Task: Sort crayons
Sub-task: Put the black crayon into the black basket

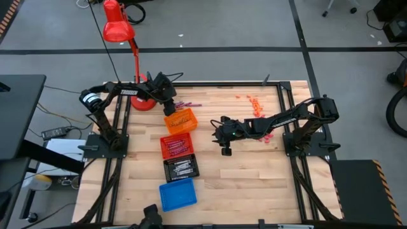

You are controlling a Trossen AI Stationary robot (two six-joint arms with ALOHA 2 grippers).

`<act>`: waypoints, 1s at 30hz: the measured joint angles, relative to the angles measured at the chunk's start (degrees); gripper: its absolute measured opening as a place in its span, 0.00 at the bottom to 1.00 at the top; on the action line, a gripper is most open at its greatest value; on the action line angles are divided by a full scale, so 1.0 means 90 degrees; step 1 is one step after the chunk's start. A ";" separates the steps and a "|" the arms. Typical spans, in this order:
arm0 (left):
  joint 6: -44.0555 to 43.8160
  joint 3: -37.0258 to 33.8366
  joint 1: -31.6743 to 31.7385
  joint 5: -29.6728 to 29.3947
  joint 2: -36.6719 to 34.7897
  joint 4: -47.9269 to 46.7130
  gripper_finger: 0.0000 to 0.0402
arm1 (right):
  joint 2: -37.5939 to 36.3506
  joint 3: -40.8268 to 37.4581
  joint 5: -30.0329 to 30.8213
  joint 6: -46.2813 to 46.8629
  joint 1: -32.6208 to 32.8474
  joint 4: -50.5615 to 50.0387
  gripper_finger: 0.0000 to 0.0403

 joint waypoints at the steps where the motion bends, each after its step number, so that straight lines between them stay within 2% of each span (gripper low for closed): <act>1: 0.0003 0.0000 0.0000 -0.0005 0.0000 -0.0001 0.30 | 0.0000 0.0000 0.0000 -0.0014 0.0000 0.0000 0.36; 10: 0.0185 0.0000 0.0002 -0.0051 -0.0004 -0.0027 0.10 | 0.0000 0.0000 0.0000 -0.0033 0.0000 -0.0002 0.36; 13: 0.0181 0.0000 0.0002 -0.0051 -0.0007 -0.0032 0.06 | 0.0000 0.0000 0.0000 -0.0039 0.0000 -0.0002 0.36; 19: 0.0181 0.0022 -0.0071 -0.0101 -0.0022 -0.0074 0.08 | 0.0000 0.0000 0.0002 -0.0040 0.0000 -0.0005 0.36; 30: 0.0170 0.0544 -0.0095 -0.0102 -0.0005 -0.0825 0.09 | 0.0000 0.0000 0.0002 -0.0043 0.0000 -0.0011 0.36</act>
